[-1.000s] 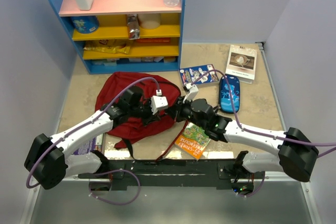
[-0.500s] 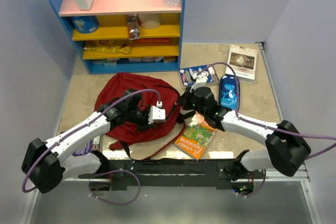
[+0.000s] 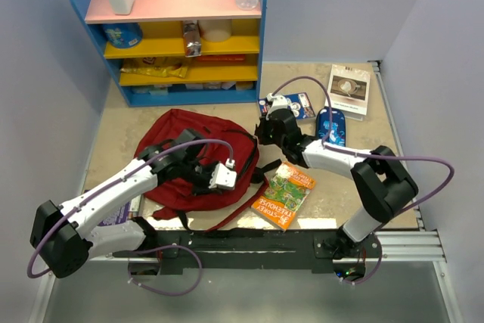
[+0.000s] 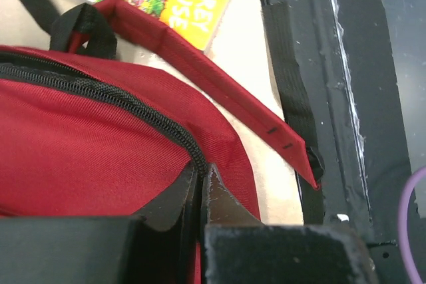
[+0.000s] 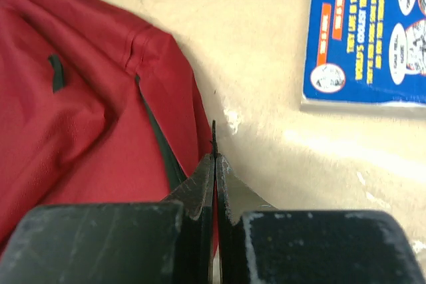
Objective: Pack the student bag
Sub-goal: Unzip the student bag at the center of the board.
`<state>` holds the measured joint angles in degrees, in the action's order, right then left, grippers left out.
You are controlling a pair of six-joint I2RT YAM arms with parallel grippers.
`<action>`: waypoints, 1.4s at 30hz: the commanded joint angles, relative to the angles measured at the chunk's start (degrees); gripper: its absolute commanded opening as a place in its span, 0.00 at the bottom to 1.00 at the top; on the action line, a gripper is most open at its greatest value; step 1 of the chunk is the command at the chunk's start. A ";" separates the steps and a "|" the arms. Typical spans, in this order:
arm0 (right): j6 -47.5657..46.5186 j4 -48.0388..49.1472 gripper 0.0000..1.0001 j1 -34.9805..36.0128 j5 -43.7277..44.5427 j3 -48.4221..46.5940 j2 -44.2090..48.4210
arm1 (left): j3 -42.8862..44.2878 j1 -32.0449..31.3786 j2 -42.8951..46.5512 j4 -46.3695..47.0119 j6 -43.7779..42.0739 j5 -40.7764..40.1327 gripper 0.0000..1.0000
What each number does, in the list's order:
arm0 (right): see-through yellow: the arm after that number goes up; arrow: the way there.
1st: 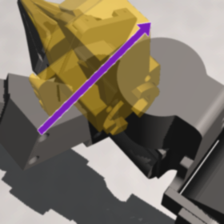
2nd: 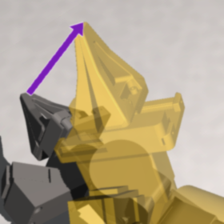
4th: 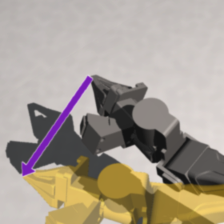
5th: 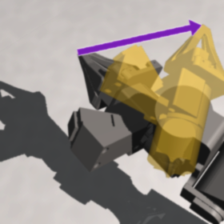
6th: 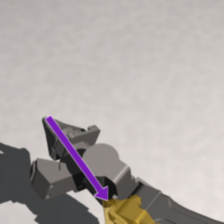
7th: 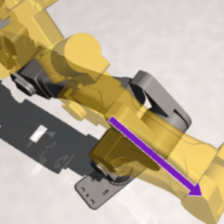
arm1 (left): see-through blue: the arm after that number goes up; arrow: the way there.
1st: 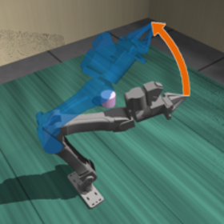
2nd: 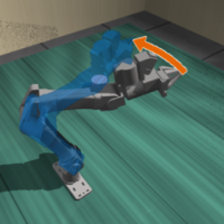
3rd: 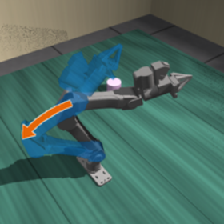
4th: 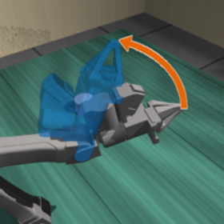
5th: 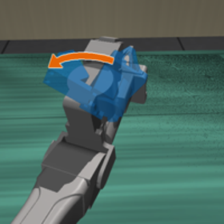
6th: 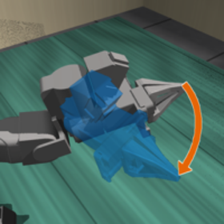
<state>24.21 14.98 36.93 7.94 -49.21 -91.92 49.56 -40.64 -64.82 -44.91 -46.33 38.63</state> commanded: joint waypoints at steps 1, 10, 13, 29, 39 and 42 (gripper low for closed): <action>-3.64 3.65 0.00 -1.33 1.99 -6.24 -1.24 | 1.42 -2.68 0.92 -8.53 -3.15 7.07 0.00; -5.13 5.67 0.00 -1.24 -1.96 -11.87 -6.16 | 3.96 -5.14 0.13 -10.37 -5.88 7.07 0.00; -5.14 4.53 0.00 -1.33 -2.50 -14.15 -9.76 | 5.63 -6.02 -0.31 -11.69 -7.10 6.90 0.00; -2.24 3.12 0.00 -1.33 -3.99 -23.03 -19.08 | 7.30 -10.60 -1.89 -13.37 -9.22 5.40 0.00; -1.27 4.18 0.64 -1.51 1.19 -17.24 -9.53 | 2.39 -7.18 -1.45 3.49 6.23 -9.09 0.34; -0.04 3.31 0.99 -1.95 1.55 -13.29 -5.13 | 2.03 -5.85 -1.36 5.17 9.40 -11.29 0.42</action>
<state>23.11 15.66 35.38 6.09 -65.89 -104.92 52.27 -48.03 -67.22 -45.45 -44.64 30.39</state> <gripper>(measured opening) 0.835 0.393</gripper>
